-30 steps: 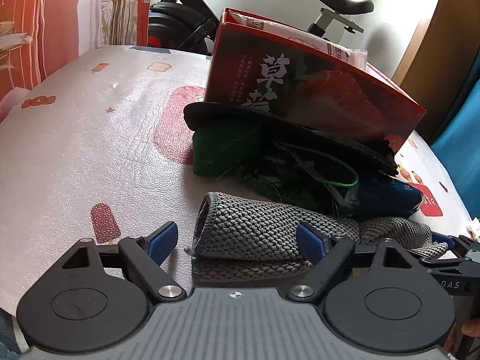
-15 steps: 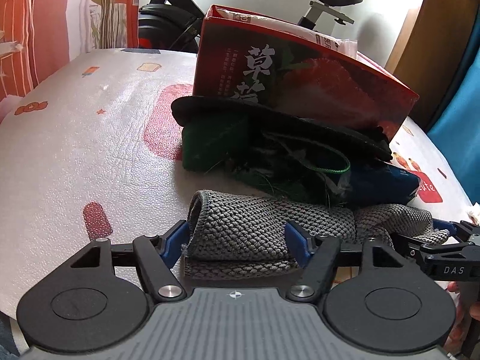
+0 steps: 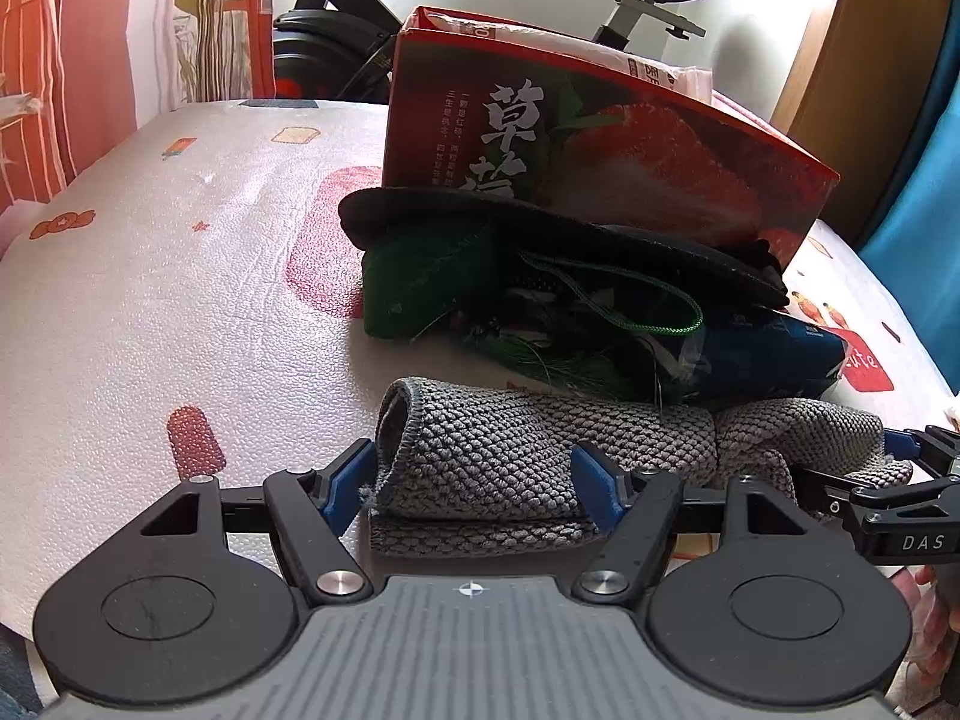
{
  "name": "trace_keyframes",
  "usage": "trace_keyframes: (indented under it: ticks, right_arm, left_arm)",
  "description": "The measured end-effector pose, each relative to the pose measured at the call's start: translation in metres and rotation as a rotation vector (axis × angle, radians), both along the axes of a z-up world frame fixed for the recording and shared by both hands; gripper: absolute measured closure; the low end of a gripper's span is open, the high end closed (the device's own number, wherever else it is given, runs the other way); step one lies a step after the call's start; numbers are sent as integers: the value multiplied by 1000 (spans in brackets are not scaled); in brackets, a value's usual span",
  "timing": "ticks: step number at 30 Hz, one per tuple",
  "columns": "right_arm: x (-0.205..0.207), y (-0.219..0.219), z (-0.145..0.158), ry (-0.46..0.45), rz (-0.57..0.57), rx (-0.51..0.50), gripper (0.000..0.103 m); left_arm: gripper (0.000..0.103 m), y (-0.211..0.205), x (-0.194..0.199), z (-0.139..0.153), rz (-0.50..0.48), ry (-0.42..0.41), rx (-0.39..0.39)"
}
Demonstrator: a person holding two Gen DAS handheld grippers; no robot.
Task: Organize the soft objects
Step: 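Close the right gripper on the grey knit cloth while the left gripper grasps it too, then lift the grey knit cloth with both grippers and lower it into the red box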
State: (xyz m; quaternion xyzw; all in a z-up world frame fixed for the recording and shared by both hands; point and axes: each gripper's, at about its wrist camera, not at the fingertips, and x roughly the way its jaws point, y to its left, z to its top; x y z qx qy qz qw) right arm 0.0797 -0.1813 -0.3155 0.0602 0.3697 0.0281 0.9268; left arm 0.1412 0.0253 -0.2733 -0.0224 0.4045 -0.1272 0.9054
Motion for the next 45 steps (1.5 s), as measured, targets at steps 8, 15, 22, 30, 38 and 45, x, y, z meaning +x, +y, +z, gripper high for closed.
trace_keyframes:
  ticks: [8, 15, 22, 30, 38, 45]
  right_arm:
    - [-1, 1, 2, 0, 20, 0, 15]
    - [-3, 1, 7, 11, 24, 10, 31]
    - [-8, 8, 14, 5, 76, 30, 70]
    - [-16, -2, 27, -18, 40, 58, 71]
    - [-20, -12, 28, -11, 13, 102, 72]
    - [-27, -17, 36, -35, 21, 152, 86]
  left_arm:
    - [29, -3, -1, 0, -4, -4, 17]
    - [28, -4, -1, -1, -3, -3, 25]
    - [55, 3, -2, 1, -6, 3, -23]
    - [68, 3, -9, 7, 2, -13, -16]
    - [78, 8, -13, 10, 39, -24, -33]
    - [79, 15, -17, 20, 73, -60, -63]
